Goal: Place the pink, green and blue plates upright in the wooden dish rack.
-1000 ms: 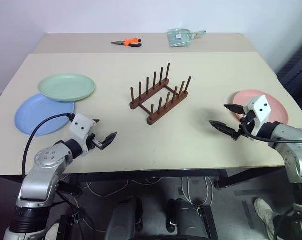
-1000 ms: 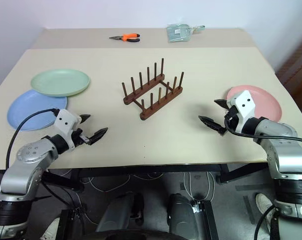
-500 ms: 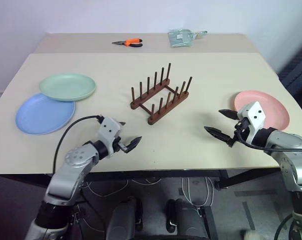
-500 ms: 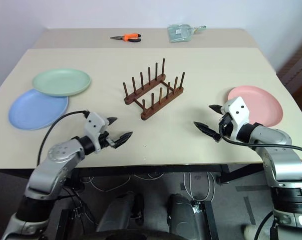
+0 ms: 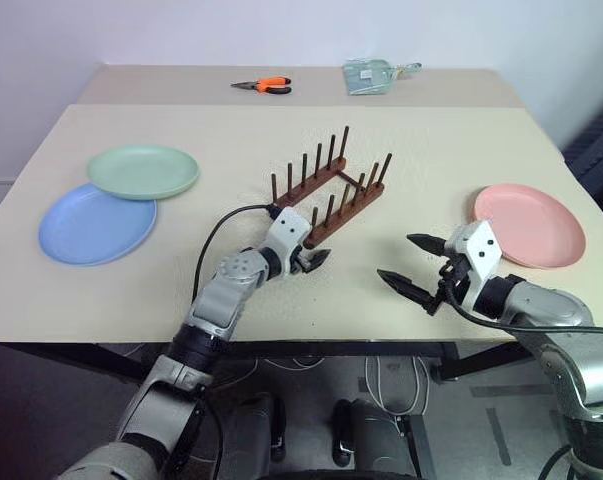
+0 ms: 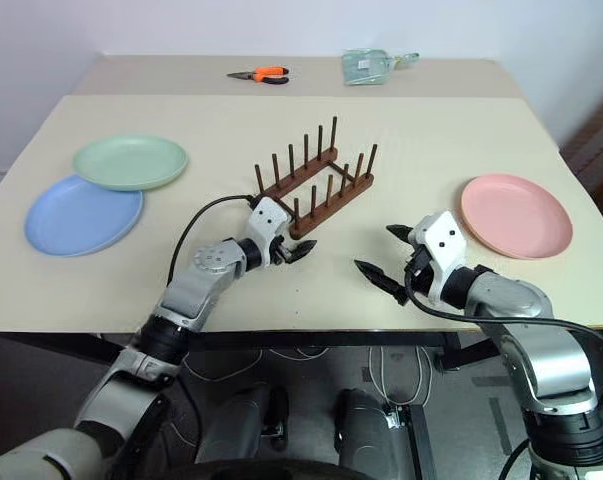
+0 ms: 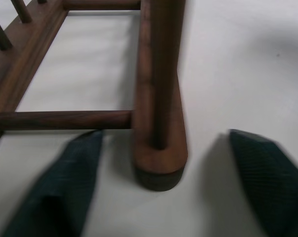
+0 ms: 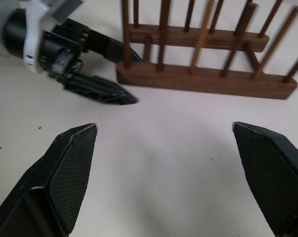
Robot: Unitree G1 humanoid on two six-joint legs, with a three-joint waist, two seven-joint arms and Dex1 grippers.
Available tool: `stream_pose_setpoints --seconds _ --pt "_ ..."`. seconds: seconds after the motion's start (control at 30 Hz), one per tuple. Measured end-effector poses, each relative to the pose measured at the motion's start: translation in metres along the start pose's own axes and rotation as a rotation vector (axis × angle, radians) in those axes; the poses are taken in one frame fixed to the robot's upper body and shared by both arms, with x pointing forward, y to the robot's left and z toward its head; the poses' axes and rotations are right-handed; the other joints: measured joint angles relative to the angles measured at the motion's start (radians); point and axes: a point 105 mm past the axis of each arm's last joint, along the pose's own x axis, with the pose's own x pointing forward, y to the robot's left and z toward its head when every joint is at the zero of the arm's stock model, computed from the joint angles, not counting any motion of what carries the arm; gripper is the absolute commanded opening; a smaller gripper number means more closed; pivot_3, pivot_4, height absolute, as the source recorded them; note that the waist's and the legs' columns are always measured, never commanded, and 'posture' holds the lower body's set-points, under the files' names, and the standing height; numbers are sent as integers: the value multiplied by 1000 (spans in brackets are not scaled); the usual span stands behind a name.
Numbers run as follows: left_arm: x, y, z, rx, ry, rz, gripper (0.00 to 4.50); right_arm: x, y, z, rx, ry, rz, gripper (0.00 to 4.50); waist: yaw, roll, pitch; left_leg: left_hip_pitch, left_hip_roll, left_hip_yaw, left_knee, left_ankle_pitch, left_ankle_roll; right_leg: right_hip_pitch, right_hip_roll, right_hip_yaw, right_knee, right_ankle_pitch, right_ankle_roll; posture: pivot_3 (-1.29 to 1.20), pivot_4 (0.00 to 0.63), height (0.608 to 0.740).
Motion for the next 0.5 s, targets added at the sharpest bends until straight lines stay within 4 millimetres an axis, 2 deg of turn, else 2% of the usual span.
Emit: stream_pose_setpoints --seconds 0.13,0.17,0.27,0.47,0.5 --pt "0 -1 0 28 -16 -33 872 2 1 0 -8 1 -10 4500 1 0 0 -1 0 0 3 -1 1 0 0 0 0 0 0 0 150 740" --pt "-1 0 0 42 -16 -45 749 3 1 1 -10 0 -13 4500 1 0 0 -1 0 -1 4 -1 2 0 0 0 0 0 0 0 150 740" --pt "-8 -2 -2 89 -18 -121 760 3 0 1 -17 2 -20 4500 0 0 0 -2 1 -1 5 -2 2 0 0 0 0 0 0 0 150 740" --pt "-23 -22 -6 163 -17 -386 760 -3 -7 -5 -32 17 -44 4500 1 0 0 -3 1 -1 6 -2 3 0 0 -1 0 0 0 0 150 740" --pt "-22 -21 -7 167 -16 -398 1260 -4 -9 -8 -26 25 -48 4500 1 0 0 -3 1 -1 6 -2 3 0 0 -1 0 0 0 0 150 740"
